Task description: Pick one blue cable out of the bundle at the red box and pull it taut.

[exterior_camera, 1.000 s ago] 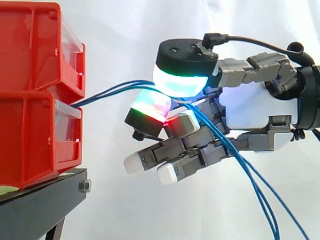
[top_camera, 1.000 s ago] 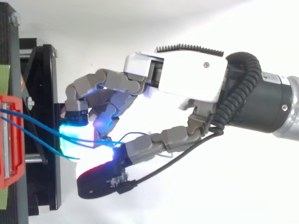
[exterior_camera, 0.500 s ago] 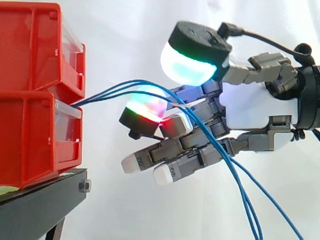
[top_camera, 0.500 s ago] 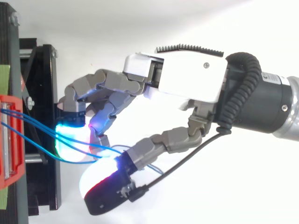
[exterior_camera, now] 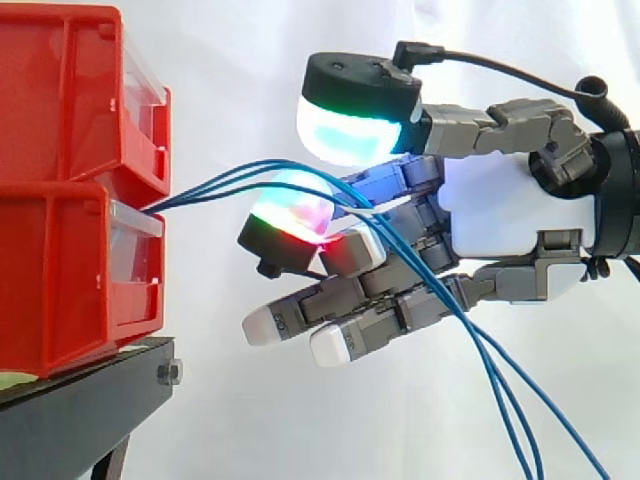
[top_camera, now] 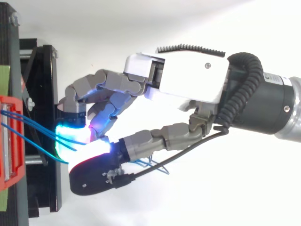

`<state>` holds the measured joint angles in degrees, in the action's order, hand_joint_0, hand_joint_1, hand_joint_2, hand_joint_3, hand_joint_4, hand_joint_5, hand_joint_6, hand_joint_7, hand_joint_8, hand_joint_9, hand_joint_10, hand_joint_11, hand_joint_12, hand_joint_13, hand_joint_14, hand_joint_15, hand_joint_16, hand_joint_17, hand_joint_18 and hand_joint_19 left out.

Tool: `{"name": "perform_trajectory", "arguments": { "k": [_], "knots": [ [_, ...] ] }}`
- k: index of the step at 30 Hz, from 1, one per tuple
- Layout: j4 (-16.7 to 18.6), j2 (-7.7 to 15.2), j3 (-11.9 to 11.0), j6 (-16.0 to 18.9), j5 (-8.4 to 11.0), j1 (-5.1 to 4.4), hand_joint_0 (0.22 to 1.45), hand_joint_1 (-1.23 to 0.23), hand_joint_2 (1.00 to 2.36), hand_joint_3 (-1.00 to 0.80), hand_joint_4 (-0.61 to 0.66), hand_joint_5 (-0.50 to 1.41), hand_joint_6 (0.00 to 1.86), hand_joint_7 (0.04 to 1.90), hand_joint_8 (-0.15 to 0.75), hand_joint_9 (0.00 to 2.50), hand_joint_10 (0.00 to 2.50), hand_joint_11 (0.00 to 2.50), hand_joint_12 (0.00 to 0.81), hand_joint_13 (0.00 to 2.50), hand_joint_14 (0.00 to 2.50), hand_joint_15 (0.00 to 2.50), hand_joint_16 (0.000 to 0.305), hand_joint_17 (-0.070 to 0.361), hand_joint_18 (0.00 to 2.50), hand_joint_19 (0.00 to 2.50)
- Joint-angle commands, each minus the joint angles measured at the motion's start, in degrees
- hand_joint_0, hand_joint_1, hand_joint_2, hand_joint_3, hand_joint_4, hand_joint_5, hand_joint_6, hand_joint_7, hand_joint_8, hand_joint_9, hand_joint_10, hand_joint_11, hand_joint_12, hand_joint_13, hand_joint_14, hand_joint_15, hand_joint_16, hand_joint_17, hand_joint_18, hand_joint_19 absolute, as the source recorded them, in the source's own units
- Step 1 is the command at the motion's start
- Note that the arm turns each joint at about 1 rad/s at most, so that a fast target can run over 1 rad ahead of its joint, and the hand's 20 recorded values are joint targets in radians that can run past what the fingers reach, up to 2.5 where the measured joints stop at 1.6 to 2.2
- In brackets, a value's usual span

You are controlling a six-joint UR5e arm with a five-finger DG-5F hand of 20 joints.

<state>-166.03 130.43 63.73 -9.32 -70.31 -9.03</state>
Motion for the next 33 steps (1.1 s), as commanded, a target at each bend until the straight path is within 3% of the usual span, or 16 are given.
{"name": "perform_trajectory", "arguments": {
  "k": [1, 23, 33],
  "knots": [
    [0.0, 0.0, -0.01, 0.0, 0.0, 0.07, 0.57, -0.74, 1.02, -0.2, 0.23, -0.17, 0.85, 1.25, 0.382, 0.88, 0.02, 1.09, 0.434, 0.44, 0.01, 0.2, 0.061, 0.137, 0.57, 0.39],
    [0.0, 0.0, -0.01, 0.0, 0.0, -0.02, 0.56, -0.67, 1.02, -0.18, 0.26, -0.15, 0.86, 1.25, 0.406, 0.92, 0.02, 1.09, 0.456, 0.47, 0.01, 0.21, 0.066, 0.148, 0.6, 0.39],
    [0.0, 0.0, -0.01, -0.09, 0.0, -0.02, 0.57, -0.7, 1.01, -0.06, 0.24, -0.14, 0.87, 1.25, 0.434, 0.94, 0.01, 1.09, 0.483, 0.49, 0.0, 0.21, 0.071, 0.161, 0.65, 0.36]
  ]
}}
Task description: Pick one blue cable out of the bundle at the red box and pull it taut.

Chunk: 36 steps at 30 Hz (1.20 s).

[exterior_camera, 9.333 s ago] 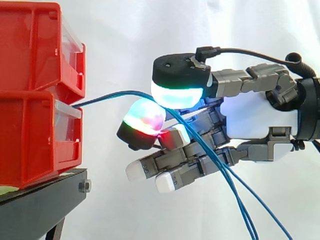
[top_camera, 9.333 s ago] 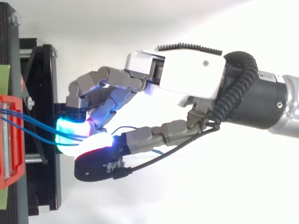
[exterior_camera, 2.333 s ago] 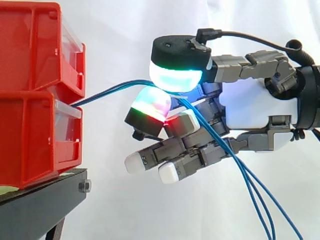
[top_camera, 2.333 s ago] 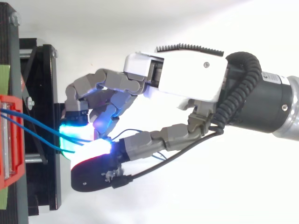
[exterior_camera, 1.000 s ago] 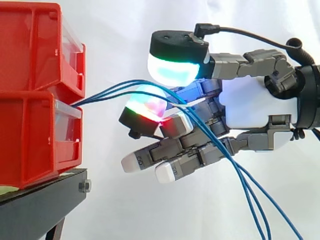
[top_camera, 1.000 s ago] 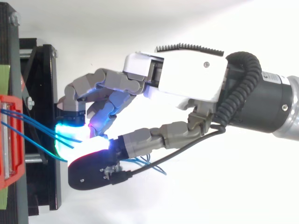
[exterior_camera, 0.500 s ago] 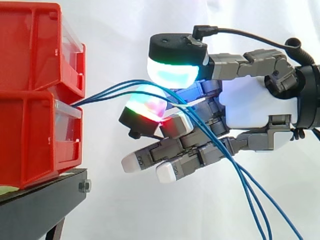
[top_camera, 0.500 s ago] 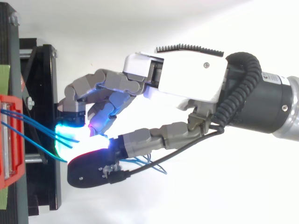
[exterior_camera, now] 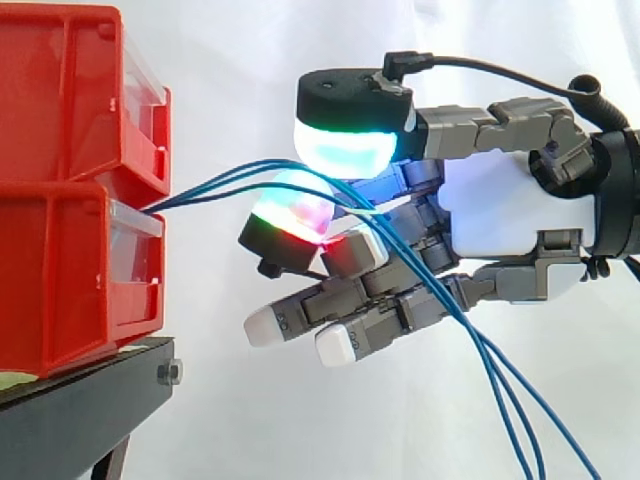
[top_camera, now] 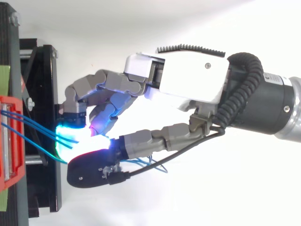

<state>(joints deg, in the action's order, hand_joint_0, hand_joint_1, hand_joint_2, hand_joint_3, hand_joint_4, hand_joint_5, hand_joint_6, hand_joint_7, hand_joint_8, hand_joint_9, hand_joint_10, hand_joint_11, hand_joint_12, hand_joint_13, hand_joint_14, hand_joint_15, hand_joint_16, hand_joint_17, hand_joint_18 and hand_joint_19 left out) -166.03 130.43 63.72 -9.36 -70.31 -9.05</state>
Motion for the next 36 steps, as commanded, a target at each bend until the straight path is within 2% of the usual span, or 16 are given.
{"name": "perform_trajectory", "arguments": {
  "k": [1, 13, 24, 32, 35, 36],
  "knots": [
    [0.0, 0.0, 0.0, -0.05, 0.0, 0.08, 0.57, -0.71, 1.02, -0.05, 0.24, -0.14, 0.87, 1.27, 0.428, 0.93, 0.01, 1.08, 0.477, 0.48, 0.01, 0.21, 0.07, 0.157, 0.64, 0.36],
    [0.0, 0.0, 0.0, -0.05, 0.0, -0.01, 0.6, -0.82, 1.02, -0.06, 0.19, -0.16, 0.88, 1.3, 0.375, 0.86, 0.02, 1.1, 0.43, 0.45, 0.01, 0.2, 0.06, 0.136, 0.59, 0.37],
    [-0.09, 0.0, 0.0, 0.04, 0.0, -0.01, 0.62, -0.92, 1.03, -0.11, 0.17, -0.18, 0.88, 1.3, 0.364, 0.82, 0.02, 1.09, 0.428, 0.42, 0.01, 0.2, 0.06, 0.135, 0.57, 0.34],
    [-0.18, 0.0, 0.0, 0.04, 0.0, -0.01, 0.68, -1.01, 1.02, -0.24, 0.2, -0.2, 0.88, 1.26, 0.348, 0.73, 0.02, 1.07, 0.427, 0.39, 0.01, 0.16, 0.06, 0.135, 0.56, 0.27],
    [-0.26, 0.0, 0.0, 0.13, 0.0, -0.01, 0.71, -1.03, 1.01, -0.43, 0.2, -0.22, 0.88, 1.21, 0.345, 0.69, 0.02, 1.07, 0.427, 0.38, 0.01, 0.14, 0.06, 0.136, 0.57, 0.25],
    [-0.26, 0.0, 0.0, 0.13, 0.0, -0.01, 0.69, -1.03, 1.0, -0.5, 0.2, -0.23, 0.87, 1.19, 0.341, 0.68, 0.02, 1.06, 0.425, 0.38, 0.0, 0.14, 0.06, 0.136, 0.57, 0.26]
  ]
}}
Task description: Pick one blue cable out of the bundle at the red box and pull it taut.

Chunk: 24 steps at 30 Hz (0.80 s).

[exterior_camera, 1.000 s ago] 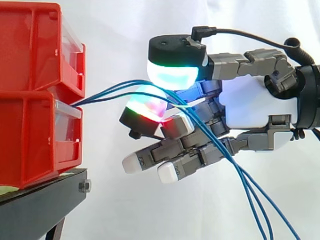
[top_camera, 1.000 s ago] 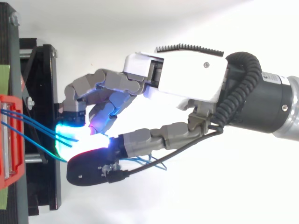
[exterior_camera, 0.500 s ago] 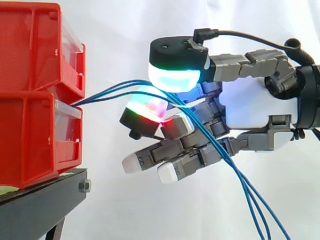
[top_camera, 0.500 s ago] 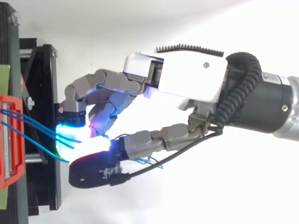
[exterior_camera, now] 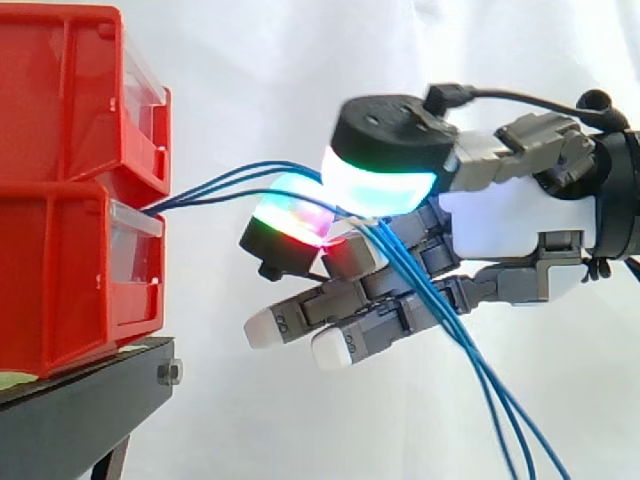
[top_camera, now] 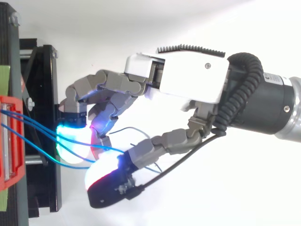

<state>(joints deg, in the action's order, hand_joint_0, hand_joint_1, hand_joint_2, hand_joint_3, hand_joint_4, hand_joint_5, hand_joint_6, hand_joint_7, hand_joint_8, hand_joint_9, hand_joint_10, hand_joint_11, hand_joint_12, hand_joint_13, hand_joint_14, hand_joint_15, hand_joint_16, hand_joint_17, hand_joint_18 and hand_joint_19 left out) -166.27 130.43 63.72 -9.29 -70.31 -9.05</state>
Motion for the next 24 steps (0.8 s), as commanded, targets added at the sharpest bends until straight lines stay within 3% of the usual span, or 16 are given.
{"name": "perform_trajectory", "arguments": {
  "k": [1, 5, 10, 13, 24],
  "knots": [
    [-0.11, 0.0, 0.0, 0.06, 0.0, -0.01, 0.65, -1.0, 1.0, -0.5, 0.21, -0.23, 0.87, 1.17, 0.342, 0.68, 0.02, 1.06, 0.426, 0.37, 0.0, 0.15, 0.061, 0.136, 0.57, 0.27],
    [-0.11, 0.0, 0.0, 0.06, 0.0, -0.01, 0.52, -0.88, 1.0, -0.5, 0.23, -0.22, 0.85, 1.1, 0.372, 0.71, 0.02, 1.06, 0.448, 0.39, 0.01, 0.17, 0.064, 0.144, 0.58, 0.32],
    [-0.11, 0.0, 0.0, -0.03, 0.0, -0.01, 0.53, -0.67, 1.0, -0.5, 0.23, -0.17, 0.81, 1.13, 0.389, 0.85, 0.02, 1.07, 0.449, 0.43, 0.01, 0.19, 0.063, 0.143, 0.6, 0.37],
    [-0.37, 0.0, 0.0, 0.06, 0.0, 0.08, 0.58, -0.68, 1.01, -0.39, 0.22, -0.16, 0.81, 1.17, 0.378, 0.86, 0.02, 1.07, 0.433, 0.43, 0.01, 0.2, 0.061, 0.137, 0.59, 0.39],
    [-0.46, 0.0, 0.0, -0.03, 0.0, -0.01, 0.58, -0.72, 1.02, -0.11, 0.24, -0.17, 0.87, 1.25, 0.385, 0.88, 0.02, 1.09, 0.431, 0.46, 0.01, 0.2, 0.061, 0.136, 0.63, 0.39]
  ]
}}
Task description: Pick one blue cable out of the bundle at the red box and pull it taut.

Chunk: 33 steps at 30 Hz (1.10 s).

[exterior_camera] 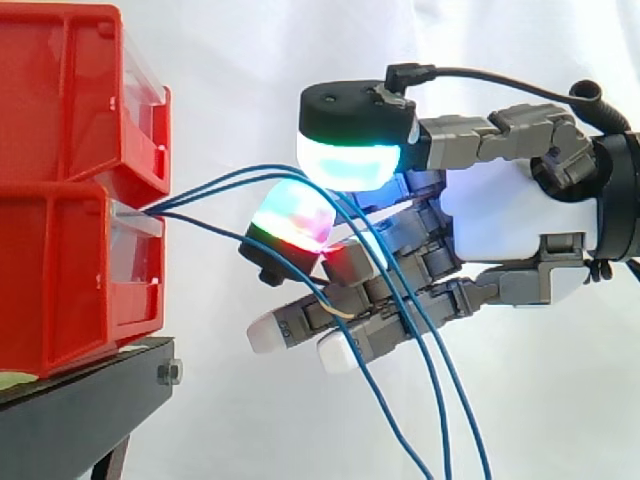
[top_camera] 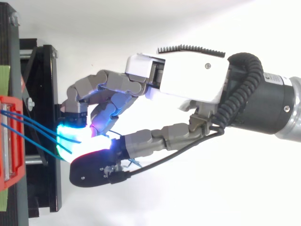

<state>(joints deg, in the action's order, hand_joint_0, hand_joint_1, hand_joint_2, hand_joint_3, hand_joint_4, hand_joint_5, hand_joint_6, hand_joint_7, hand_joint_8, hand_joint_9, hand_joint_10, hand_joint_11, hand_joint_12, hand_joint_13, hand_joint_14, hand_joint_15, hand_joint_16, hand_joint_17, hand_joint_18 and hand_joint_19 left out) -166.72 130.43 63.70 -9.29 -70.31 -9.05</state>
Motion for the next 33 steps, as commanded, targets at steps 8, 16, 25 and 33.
{"name": "perform_trajectory", "arguments": {
  "k": [8, 16, 25, 33],
  "knots": [
    [-0.18, 0.0, 0.02, -0.02, 0.0, -0.01, 0.61, -0.82, 1.02, -0.13, 0.2, -0.17, 0.87, 1.25, 0.379, 0.88, 0.02, 1.1, 0.431, 0.47, 0.01, 0.21, 0.06, 0.135, 0.64, 0.39],
    [-0.36, 0.0, -0.07, -0.02, 0.0, -0.01, 0.6, -0.96, 1.0, -0.5, 0.24, -0.18, 0.87, 1.26, 0.366, 0.84, 0.02, 1.1, 0.43, 0.47, 0.01, 0.2, 0.059, 0.134, 0.63, 0.36],
    [-0.36, 0.0, 0.02, -0.02, 0.0, 0.08, 0.44, -0.79, 1.0, -0.5, 0.26, -0.17, 0.87, 1.2, 0.415, 0.87, 0.01, 1.09, 0.476, 0.48, 0.01, 0.21, 0.069, 0.156, 0.68, 0.36],
    [-0.44, 0.0, -0.07, -0.02, 0.0, -0.01, 0.59, -0.67, 1.01, -0.36, 0.25, -0.14, 0.86, 1.29, 0.39, 0.93, 0.02, 1.12, 0.431, 0.49, 0.01, 0.22, 0.06, 0.135, 0.64, 0.41]
  ]
}}
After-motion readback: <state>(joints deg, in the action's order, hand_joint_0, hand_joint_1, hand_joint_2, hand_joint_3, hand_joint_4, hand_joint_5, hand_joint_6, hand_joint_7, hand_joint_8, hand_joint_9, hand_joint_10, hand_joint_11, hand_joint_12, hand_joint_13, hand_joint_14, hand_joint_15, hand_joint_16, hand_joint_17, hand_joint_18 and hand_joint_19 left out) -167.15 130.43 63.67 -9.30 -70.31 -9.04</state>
